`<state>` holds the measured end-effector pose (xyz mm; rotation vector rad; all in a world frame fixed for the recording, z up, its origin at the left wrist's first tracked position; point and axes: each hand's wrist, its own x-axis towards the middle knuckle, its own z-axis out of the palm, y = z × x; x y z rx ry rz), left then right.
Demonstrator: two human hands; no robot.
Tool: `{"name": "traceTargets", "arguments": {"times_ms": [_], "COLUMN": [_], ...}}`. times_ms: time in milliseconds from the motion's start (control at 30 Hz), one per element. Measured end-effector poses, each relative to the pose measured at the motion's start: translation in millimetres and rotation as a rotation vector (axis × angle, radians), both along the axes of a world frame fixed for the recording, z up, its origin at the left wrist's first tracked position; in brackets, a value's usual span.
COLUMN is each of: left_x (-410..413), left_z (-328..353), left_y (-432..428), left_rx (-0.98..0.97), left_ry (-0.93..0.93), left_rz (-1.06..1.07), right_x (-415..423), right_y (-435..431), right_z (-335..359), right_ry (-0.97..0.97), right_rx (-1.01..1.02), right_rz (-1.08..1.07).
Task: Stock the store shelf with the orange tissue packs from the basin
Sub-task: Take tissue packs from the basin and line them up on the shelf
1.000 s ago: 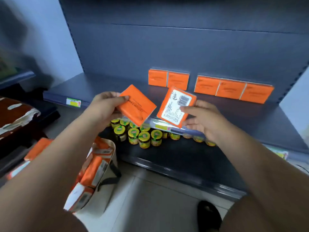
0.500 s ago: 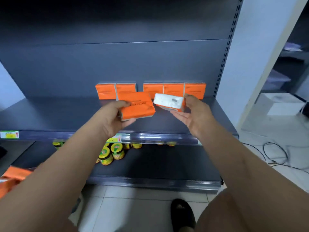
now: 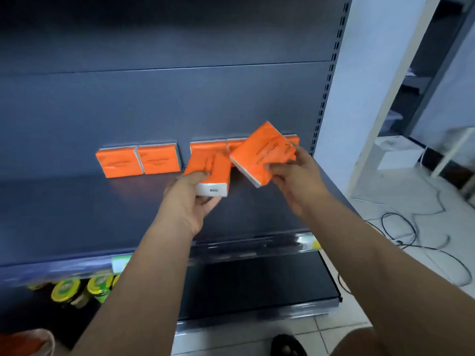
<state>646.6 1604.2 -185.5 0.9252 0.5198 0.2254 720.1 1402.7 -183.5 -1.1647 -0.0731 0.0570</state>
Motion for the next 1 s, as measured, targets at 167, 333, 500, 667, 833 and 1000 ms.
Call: {"name": "traceTargets", "arguments": {"times_ms": [167, 333, 500, 667, 833, 1000], "left_x": [25, 36, 47, 51, 60, 71], "left_z": [0, -1, -10, -19, -32, -41], "left_y": [-1, 3, 6, 2, -2, -14], "left_rx": [-0.1, -0.11, -0.114, -0.122, -0.031, 0.1], "left_ry": [-0.029, -0.014, -0.043, -0.062, -0.058, -0.002], "left_rz": [-0.005, -0.033, -0.007, -0.035, -0.057, -0.094], "right_x": [23, 48, 75, 107, 121, 139], "right_y": [2, -12, -32, -39, -32, -25], "right_z": [-14, -5, 6, -1, 0, -7], "right_ry": [0.084, -0.002, -0.292, -0.403, -0.459, -0.535], "right_rx": [-0.004, -0.221, -0.77, -1.337, -1.56, -1.666], "right_rz": [-0.08, -0.228, -0.347, -0.261, -0.147, -0.183]}}
